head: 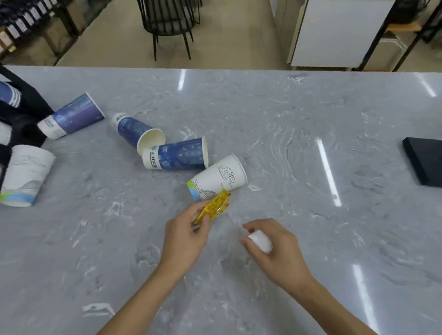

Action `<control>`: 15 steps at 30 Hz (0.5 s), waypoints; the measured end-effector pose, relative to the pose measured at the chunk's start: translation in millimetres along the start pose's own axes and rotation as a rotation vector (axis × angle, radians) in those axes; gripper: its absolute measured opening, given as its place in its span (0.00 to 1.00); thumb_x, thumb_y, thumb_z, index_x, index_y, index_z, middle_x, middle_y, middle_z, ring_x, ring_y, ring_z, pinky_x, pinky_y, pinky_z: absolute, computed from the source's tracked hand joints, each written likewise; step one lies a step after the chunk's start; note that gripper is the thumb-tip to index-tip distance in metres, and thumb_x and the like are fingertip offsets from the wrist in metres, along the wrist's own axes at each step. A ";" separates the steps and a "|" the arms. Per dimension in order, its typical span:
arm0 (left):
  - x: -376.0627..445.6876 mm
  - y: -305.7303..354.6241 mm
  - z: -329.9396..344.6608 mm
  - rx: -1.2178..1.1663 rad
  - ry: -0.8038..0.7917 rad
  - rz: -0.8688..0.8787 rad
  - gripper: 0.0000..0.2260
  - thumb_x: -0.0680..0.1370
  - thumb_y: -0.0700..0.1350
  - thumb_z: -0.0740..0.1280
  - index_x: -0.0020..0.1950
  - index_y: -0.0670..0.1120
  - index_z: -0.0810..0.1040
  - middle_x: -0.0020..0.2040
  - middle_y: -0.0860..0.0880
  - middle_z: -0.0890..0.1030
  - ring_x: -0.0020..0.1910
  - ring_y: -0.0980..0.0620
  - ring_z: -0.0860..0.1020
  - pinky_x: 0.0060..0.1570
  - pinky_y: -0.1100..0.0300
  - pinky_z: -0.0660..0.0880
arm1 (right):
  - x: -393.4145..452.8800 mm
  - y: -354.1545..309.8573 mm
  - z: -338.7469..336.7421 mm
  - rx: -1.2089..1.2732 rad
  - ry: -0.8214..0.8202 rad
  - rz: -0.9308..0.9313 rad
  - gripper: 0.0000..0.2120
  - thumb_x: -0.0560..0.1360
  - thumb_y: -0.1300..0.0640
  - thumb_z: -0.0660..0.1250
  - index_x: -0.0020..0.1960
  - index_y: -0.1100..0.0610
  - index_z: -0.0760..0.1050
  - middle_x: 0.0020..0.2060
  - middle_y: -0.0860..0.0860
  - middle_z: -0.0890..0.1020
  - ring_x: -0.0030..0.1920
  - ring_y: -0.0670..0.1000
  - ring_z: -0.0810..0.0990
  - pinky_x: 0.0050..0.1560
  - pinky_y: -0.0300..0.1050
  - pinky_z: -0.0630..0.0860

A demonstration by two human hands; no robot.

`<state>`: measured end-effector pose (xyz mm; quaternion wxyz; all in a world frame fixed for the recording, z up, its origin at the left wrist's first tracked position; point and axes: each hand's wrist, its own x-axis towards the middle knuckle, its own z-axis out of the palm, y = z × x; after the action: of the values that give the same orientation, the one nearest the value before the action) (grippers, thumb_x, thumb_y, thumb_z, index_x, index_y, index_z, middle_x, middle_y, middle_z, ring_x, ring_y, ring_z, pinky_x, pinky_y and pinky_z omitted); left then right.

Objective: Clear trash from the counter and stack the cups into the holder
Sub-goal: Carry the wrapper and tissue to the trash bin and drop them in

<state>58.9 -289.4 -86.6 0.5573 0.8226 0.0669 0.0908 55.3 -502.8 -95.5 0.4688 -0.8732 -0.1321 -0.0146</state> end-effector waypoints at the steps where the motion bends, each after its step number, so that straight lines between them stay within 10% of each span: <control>1: -5.3 -3.5 -9.3 0.000 0.025 -0.009 0.16 0.78 0.34 0.67 0.60 0.52 0.82 0.52 0.61 0.86 0.54 0.64 0.82 0.53 0.67 0.79 | -0.2 -4.9 6.0 0.006 -0.013 -0.009 0.10 0.74 0.56 0.76 0.54 0.49 0.82 0.49 0.41 0.82 0.52 0.37 0.80 0.52 0.27 0.72; 15: -146.7 -46.6 -182.3 -0.068 0.349 -0.083 0.14 0.80 0.36 0.68 0.59 0.53 0.81 0.52 0.67 0.84 0.54 0.65 0.82 0.49 0.74 0.76 | -54.6 -118.1 124.5 -0.025 -0.276 -0.283 0.09 0.74 0.56 0.76 0.53 0.50 0.81 0.50 0.43 0.82 0.51 0.35 0.79 0.53 0.25 0.71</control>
<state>-125.3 -138.2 -74.8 0.5679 0.7716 0.1933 0.2115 -38.5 -350.2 -77.1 0.4287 -0.8455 -0.3162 0.0380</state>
